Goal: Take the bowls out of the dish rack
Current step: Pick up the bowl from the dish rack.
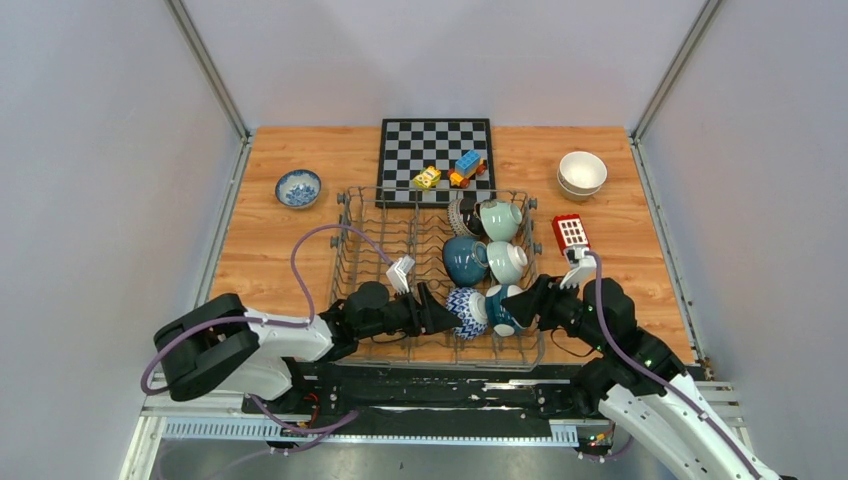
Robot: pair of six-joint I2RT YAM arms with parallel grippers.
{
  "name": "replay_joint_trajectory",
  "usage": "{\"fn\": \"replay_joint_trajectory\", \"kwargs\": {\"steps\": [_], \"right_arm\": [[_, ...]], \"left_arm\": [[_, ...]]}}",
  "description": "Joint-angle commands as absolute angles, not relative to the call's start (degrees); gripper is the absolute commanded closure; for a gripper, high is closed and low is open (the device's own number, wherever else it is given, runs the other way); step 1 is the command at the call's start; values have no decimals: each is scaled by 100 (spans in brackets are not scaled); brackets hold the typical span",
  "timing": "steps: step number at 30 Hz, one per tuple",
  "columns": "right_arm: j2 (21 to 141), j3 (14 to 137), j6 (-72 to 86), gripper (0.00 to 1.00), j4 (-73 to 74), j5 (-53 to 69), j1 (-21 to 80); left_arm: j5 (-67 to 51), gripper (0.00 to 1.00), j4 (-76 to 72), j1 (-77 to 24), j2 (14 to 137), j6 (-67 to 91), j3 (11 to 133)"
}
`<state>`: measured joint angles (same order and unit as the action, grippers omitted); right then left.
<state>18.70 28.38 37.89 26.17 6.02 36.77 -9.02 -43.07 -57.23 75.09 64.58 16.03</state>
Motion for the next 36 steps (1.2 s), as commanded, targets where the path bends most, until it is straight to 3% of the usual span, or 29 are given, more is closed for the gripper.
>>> {"fn": "replay_joint_trajectory", "kwargs": {"steps": [1,25,31,36], "right_arm": [[1761,2810,3722,39,2657,648,3753],[1668,2812,3693,39,2786,546,3755],[1659,2817,3679,39,2795,511,3758],[1637,2806,3667,39,2805,509,3754]], "left_arm": [[-1035,32,-5151,-5756,7827,6581,1532],[-1111,48,-6465,-5741,8596,6829,1532],[-920,51,-5890,-5746,8235,6615,1591],[-698,46,-5001,-5747,7891,6296,1793]]}}
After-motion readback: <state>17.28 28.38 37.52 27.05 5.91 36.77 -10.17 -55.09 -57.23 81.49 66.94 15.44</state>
